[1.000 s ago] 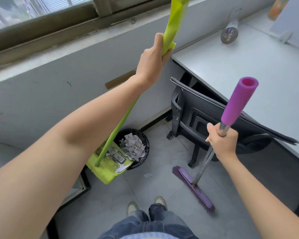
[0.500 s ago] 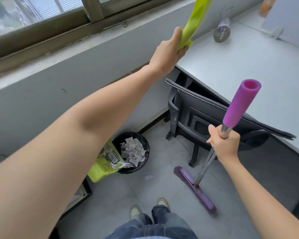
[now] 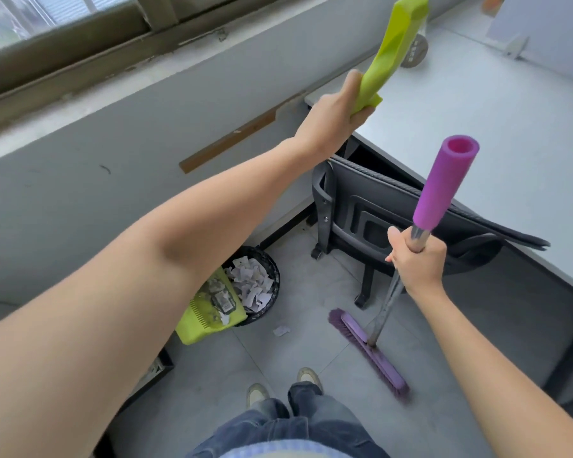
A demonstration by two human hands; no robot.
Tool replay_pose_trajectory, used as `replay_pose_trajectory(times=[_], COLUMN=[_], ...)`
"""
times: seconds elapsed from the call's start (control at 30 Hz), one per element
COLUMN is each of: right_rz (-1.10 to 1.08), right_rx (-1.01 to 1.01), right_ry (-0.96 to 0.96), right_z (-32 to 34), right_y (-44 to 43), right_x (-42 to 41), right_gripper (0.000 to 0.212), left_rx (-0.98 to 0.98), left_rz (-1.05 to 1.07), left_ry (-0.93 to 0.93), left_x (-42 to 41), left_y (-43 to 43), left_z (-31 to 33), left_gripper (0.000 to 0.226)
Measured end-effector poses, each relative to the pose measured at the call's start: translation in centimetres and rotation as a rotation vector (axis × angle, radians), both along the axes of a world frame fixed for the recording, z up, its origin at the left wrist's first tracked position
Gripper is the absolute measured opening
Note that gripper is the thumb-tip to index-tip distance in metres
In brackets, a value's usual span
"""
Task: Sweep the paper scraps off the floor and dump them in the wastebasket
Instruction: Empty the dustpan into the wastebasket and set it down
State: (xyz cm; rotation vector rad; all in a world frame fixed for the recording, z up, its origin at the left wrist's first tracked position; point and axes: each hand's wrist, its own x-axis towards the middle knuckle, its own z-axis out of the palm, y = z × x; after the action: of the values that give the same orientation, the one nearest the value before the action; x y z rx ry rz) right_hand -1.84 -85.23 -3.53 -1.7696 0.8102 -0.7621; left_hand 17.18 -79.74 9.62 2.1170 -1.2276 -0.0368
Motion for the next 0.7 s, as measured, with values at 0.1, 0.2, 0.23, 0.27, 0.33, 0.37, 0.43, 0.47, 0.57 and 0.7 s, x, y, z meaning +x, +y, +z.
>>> replay_pose_trajectory(times=[0.1,0.2,0.23,0.27,0.33,0.37,0.43,0.47,0.57,0.7], right_rz=[-0.014,0.005,0.008,0.009,0.008,0.007,-0.001,-0.006,-0.009,-0.002], right_rx=[-0.016,-0.004,0.005,0.008,0.019,0.033,0.045,0.031,-0.013,-0.006], right_ry=[-0.005,-0.013,-0.011,-0.003,0.003,-0.003,-0.014,-0.022,-0.030,-0.015], right_z=[0.0,-0.2,-0.2,-0.1,-0.3,-0.3,-0.3,-0.3,-0.2,-0.4], right_y=[-0.2,0.2,0.3,0.3,0.5,0.5,0.3,0.2,0.2,0.5], right_x=[0.1,0.2,0.3,0.4,0.4,0.3,0.0,-0.3,-1.0,-1.2], right_gripper=[0.041,0.042,0.043,0.043,0.044,0.044,0.044,0.044,0.043,0.040], left_rx=[-0.018,0.044,0.089,0.152,0.295,0.349,0.382,0.371,0.274,0.246], left_rz=[-0.026,-0.133,-0.177,-0.230,-0.336,-0.377,-0.411,-0.397,-0.338,-0.344], left_ry=[-0.013,-0.015,0.008,0.035,0.104,0.129,0.145,0.137,0.126,0.150], left_x=[-0.8,-2.5,-3.0,-3.5,-4.6,-5.0,-5.4,-5.3,-4.3,-4.1], left_y=[-0.6,-1.4,-1.7,-1.8,-1.5,-1.3,-0.7,-0.4,0.2,0.5], left_z=[1.2,1.2,0.7,-0.1,-2.1,-2.9,-4.0,-4.0,-2.7,-1.6], left_gripper=[0.030,0.025,0.025,0.025,0.021,0.020,0.031,0.040,0.043,0.040])
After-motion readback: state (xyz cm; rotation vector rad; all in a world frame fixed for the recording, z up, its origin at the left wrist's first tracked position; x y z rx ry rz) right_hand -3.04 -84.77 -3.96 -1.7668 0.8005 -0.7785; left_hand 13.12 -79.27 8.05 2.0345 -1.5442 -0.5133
